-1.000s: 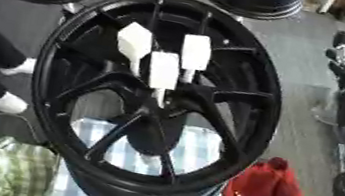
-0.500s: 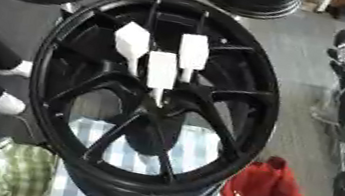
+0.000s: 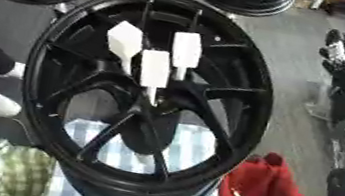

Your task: Pull the pin out of the wheel hub.

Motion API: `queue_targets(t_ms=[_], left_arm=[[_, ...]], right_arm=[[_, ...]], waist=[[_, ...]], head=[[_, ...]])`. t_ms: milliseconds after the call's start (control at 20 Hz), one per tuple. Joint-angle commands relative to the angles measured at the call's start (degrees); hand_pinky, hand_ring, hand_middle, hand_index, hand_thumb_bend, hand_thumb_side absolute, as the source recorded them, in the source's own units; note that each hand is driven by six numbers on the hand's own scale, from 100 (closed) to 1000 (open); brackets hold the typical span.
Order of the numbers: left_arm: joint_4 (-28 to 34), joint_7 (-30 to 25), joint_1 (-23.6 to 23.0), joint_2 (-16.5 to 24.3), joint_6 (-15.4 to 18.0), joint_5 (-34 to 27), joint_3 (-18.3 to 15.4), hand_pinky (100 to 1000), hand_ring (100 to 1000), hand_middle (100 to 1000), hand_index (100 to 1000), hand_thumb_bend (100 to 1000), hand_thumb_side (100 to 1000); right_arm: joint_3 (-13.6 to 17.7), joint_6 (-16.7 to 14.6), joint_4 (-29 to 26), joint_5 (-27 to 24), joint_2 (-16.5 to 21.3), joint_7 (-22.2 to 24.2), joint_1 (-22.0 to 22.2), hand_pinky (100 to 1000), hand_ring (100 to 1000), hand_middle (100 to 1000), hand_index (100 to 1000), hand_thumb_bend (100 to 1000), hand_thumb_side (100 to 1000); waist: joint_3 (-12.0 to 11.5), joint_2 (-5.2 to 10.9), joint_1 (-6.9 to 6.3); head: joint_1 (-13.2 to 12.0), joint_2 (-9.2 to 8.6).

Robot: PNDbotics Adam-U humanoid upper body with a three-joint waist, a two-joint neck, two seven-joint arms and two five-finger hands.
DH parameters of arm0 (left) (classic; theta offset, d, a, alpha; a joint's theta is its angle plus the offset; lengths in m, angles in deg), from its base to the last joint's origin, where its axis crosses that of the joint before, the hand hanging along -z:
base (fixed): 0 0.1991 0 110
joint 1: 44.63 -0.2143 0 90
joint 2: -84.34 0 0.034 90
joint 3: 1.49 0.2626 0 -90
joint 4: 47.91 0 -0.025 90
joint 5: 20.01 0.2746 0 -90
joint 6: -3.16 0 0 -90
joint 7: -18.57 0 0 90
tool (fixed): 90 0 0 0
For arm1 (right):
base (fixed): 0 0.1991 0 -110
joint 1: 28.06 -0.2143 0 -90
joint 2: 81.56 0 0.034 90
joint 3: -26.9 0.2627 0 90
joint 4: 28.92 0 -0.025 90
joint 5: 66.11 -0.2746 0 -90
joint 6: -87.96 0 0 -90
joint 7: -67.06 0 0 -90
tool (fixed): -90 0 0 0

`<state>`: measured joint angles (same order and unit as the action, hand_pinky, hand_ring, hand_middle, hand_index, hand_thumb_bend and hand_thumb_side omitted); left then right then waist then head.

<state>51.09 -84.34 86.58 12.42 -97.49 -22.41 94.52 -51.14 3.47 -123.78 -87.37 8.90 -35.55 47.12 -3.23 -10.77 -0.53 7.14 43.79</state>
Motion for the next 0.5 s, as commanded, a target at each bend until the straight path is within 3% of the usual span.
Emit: queue_targets(t_ms=[50,250,500], left_arm=[[-1.75,-11.20,5.13,2.90,0.50,5.78,1.38,732,760,742,795,262,636],[-5.49,-19.98,12.11,2.20,2.52,10.58,4.15,745,767,746,805,294,618],[-11.00,-26.87,19.10,-1.29,5.75,13.69,7.96,760,784,753,816,342,603]], right_arm=[[0.39,0.04,-0.42,0.56,1.85,-0.02,-0.16,921,780,798,776,288,383],[0.36,0.06,-0.33,0.61,1.78,0.03,0.04,920,780,798,776,289,384],[0.14,0.14,-0.31,0.66,1.61,0.28,0.03,920,778,798,776,289,385]], waist=[[-0.01,1.20,-0.04],[0.07,1.29,-0.02],[0.35,1.18,0.14]], head=[[0.04,0.33],[0.15,0.33],[0.39,0.33]])
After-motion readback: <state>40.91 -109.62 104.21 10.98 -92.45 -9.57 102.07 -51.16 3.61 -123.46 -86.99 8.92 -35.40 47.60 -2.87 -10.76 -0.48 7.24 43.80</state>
